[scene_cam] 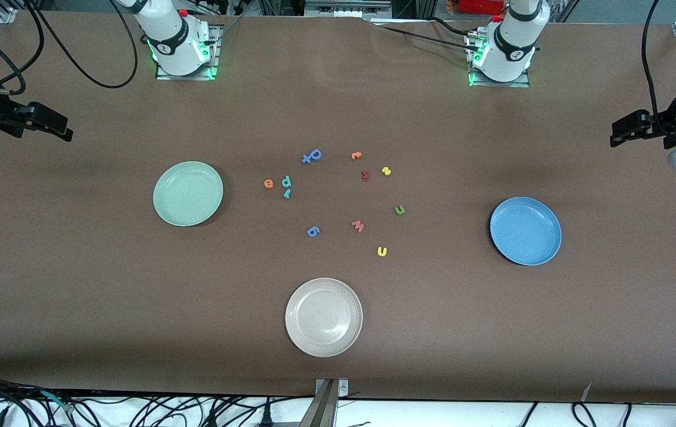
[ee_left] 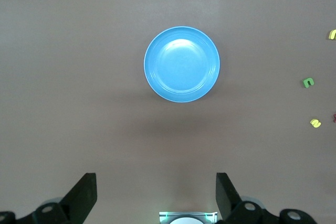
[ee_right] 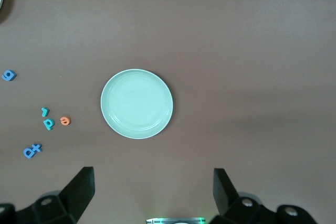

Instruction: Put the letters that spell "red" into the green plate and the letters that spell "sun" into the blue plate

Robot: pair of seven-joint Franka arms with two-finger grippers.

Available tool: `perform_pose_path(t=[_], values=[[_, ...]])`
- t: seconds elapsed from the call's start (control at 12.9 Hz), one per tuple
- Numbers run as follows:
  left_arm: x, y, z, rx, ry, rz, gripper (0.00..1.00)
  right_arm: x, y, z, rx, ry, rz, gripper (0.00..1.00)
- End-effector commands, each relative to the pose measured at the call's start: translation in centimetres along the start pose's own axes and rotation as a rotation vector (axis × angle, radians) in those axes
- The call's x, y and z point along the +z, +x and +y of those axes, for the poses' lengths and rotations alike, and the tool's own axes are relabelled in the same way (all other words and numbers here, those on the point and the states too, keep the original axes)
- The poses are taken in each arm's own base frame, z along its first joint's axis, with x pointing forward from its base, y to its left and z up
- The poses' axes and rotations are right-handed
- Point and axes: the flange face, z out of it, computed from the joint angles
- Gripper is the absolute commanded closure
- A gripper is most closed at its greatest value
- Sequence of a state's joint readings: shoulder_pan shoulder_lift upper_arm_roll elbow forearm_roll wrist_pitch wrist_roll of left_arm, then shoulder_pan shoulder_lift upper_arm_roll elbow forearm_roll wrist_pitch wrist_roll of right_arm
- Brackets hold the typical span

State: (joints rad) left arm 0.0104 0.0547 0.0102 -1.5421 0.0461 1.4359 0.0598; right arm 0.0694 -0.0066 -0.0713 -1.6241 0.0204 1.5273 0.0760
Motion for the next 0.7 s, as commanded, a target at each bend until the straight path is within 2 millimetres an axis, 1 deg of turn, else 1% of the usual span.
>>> perform_pose_path(t=[0.0, 0.39, 0.62], values=[[0.01, 0.07, 0.32, 0.003, -0.008, 0.010, 0.00, -0.44, -0.26, 0.10, -0.002, 0.014, -0.003, 0.00], [-0.08, 0.18, 0.49, 0.006, -0.007, 0.019, 0.00, -0.43, -0.22, -0.04, -0.004, 0.010, -0.003, 0.00], [-0.09, 0.20, 0.49, 0.006, -0.007, 0.020, 0.00, 0.38, 0.35, -0.49, 0.008, 0.012, -0.012, 0.00]])
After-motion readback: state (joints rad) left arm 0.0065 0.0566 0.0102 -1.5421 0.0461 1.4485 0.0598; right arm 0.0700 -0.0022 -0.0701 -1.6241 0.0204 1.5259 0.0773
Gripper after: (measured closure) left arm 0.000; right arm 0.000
